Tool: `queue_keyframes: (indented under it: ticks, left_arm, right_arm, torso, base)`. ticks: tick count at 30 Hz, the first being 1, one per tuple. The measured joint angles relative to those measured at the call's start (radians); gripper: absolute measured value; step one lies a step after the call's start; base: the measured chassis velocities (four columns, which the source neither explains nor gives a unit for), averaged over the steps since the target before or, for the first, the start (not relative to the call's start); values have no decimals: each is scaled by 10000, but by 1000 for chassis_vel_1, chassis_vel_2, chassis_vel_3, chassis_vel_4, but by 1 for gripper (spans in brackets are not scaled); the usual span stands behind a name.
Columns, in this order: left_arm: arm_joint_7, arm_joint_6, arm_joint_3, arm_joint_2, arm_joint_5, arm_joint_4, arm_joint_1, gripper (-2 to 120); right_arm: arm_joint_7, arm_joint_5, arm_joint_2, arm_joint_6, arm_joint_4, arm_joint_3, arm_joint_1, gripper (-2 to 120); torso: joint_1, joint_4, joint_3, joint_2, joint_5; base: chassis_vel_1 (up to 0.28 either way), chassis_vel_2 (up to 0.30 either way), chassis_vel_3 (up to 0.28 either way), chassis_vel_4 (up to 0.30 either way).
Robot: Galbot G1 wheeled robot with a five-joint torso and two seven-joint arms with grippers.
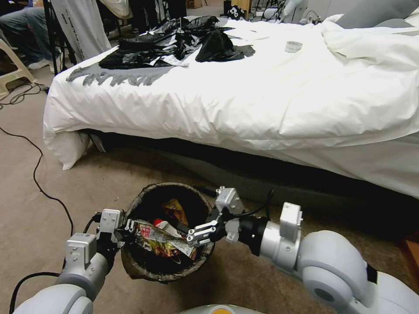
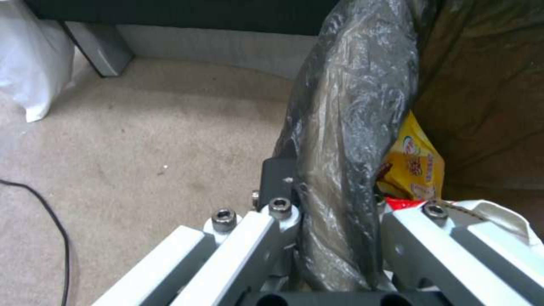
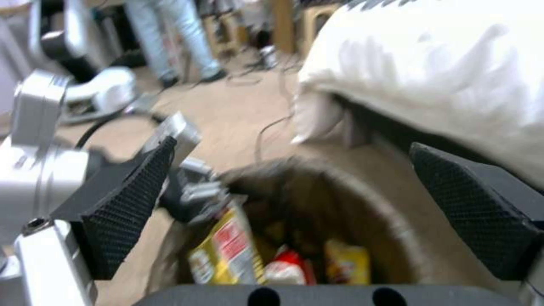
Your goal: Pick up the trash bin, then pick up the garbage from the floor and place it into the trash bin.
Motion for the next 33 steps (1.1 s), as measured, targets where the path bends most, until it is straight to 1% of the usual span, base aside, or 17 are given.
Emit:
queue_keyframes:
  ticks: [3,4,7,8,11,12,15,16,17,18,20,21,22,24,25,29,33]
  left_arm:
    - [0,6,-51,21,-80,0,-9,3]
    - [0,6,-51,21,-80,0,-9,3]
    - [-17,12,-91,43,-169,0,-59,3]
    - [-17,12,-91,43,-169,0,-59,3]
    - [-20,36,-96,56,-211,0,-87,3]
    - [-20,36,-96,56,-211,0,-87,3]
    - [-21,39,-93,54,-212,0,-131,3]
    - [-20,39,-93,46,-216,0,-150,3]
    - [-20,39,-93,46,-216,0,-150,3]
    - [-18,39,-95,43,-222,0,-158,3]
    - [-16,40,-99,43,-226,0,-161,3]
    - [-16,40,-99,43,-226,0,-161,3]
    - [-14,41,-108,48,-242,0,-170,3]
    - [-10,40,-154,38,-262,0,-177,3]
    - [-10,40,-154,38,-262,0,-177,3]
    - [3,41,-221,-97,-277,0,-167,3]
    - [4,41,-261,-155,-284,-1,-121,3]
  right_arm:
    - [870,-329,165,601,212,904,-721,100]
    - [870,-329,165,601,212,904,-721,100]
    - [1383,-978,474,1605,213,2093,-1668,100]
    - [1383,-978,474,1605,213,2093,-1668,100]
    - [1492,-1690,897,2648,140,3405,-2829,100]
    - [1492,-1690,897,2648,140,3405,-2829,100]
    - [1441,-2794,1711,3712,54,4276,-4136,100]
    - [1448,-3232,2159,4009,21,4469,-4602,100]
    - [1448,-3232,2159,4009,21,4469,-4602,100]
    - [1458,-3602,2535,4248,-21,4599,-4936,100]
    - [1467,-3893,2825,4438,-69,4690,-5173,100]
    - [1467,-3893,2825,4438,-69,4690,-5173,100]
    - [1476,-4455,3338,4790,-165,4869,-5568,100]
    - [1472,-5213,4016,5268,-319,5122,-6031,100]
    - [1472,-5213,4016,5268,-319,5122,-6031,100]
    - [1476,-5847,4773,5604,-501,5224,-6594,100]
    - [1471,-5973,4932,5843,-697,5378,-6866,100]
  torso:
    - [0,2,0,0,1]
    - [0,2,0,0,1]
    - [0,0,0,0,1]
    - [0,0,0,0,1]
    - [0,-1,0,0,1]
    - [0,-1,0,0,1]
    - [0,0,0,1,-1]
    - [0,-2,0,0,-1]
    - [0,-2,0,0,-1]
    - [0,-2,0,0,-1]
    - [-1,-3,-1,0,0]
    - [-1,-3,-1,0,0]
    - [0,-3,0,1,-1]
    - [0,-3,0,1,-1]
    - [0,-3,0,1,-1]
    - [-1,2,0,1,-2]
    - [-1,1,0,0,0]
  base:
    - [0,0,0,0]
    - [0,0,0,0]
    - [0,0,0,0]
    - [0,0,0,0]
    - [0,0,0,0]
    - [0,0,0,0]
    - [0,0,0,0]
    - [0,0,0,0]
    - [0,0,0,0]
    - [0,0,0,0]
    - [0,0,0,0]
    - [0,0,0,0]
    - [0,0,0,0]
    - [29,24,24,17]
    - [58,48,48,33]
    - [61,62,63,61]
    - [72,72,70,79]
